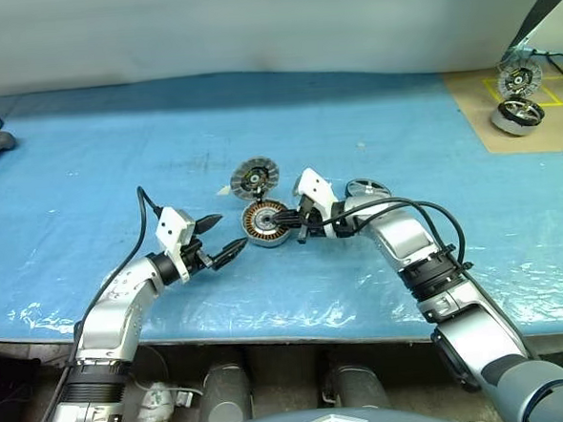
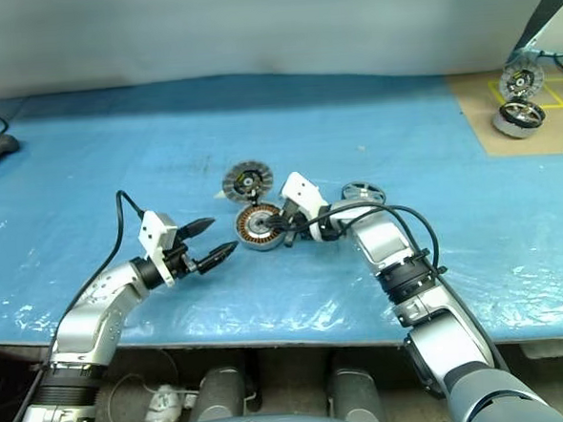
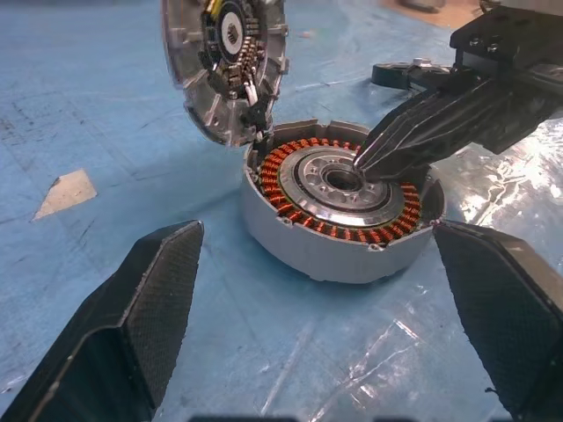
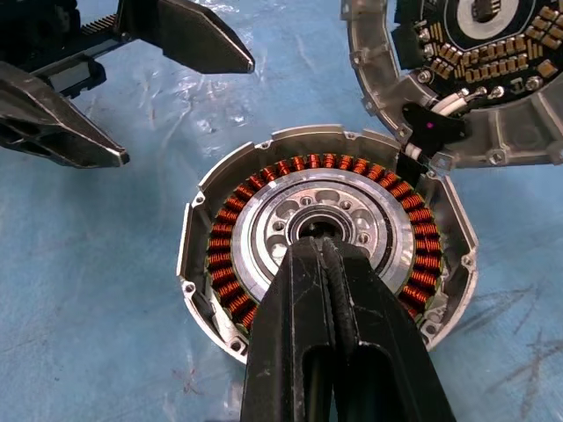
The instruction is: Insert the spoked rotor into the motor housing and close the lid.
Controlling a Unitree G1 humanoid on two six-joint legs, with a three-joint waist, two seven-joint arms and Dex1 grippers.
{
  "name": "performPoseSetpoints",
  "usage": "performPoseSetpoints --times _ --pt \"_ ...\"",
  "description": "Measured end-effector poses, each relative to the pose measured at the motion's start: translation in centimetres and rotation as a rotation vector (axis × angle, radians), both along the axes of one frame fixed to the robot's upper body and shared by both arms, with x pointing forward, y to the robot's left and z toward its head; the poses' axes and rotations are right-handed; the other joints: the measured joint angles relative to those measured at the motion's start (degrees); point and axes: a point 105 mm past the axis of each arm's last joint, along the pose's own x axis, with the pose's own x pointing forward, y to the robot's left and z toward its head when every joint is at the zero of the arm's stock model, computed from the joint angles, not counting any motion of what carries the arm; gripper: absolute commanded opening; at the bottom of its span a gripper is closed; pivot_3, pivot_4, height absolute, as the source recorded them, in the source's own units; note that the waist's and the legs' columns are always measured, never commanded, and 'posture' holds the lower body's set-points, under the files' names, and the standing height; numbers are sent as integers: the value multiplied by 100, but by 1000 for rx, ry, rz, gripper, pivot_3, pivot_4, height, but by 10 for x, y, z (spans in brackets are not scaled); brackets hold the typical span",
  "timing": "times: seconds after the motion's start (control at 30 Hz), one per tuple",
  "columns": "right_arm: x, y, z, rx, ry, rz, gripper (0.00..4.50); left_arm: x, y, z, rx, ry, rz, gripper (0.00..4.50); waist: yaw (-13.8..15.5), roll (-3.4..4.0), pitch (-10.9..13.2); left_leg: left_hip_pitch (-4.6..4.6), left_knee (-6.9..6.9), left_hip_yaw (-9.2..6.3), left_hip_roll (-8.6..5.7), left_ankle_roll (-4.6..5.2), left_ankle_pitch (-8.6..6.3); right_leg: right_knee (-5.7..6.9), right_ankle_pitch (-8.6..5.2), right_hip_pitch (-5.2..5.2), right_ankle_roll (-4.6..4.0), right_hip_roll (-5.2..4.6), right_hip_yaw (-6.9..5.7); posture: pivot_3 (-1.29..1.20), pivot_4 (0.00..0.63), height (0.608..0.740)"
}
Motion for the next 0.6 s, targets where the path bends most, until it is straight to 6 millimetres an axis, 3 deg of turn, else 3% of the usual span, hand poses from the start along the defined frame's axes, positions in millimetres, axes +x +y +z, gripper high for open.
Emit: performPoseSetpoints --times 0.23,0.4,0.6 --pt "0 4 2 -17 -34 20 71 8 -4 13 4 -27 -14 4500 4 0 0 -3 0 0 -3 0 0 -4 0 0 0 0 1 0 150 740" --pt "-2 8 0 -65 -59 55 71 5 -8 6 0 -8 -24 4500 -12 0 0 -3 -2 0 0 0 0 -4 0 -2 0 0 1 0 150 740" --pt "0 12 0 -171 -233 108 71 2 -12 2 2 -3 -40 4500 -2 -1 0 20 0 0 -1 0 0 -2 0 20 0 0 2 0 150 740"
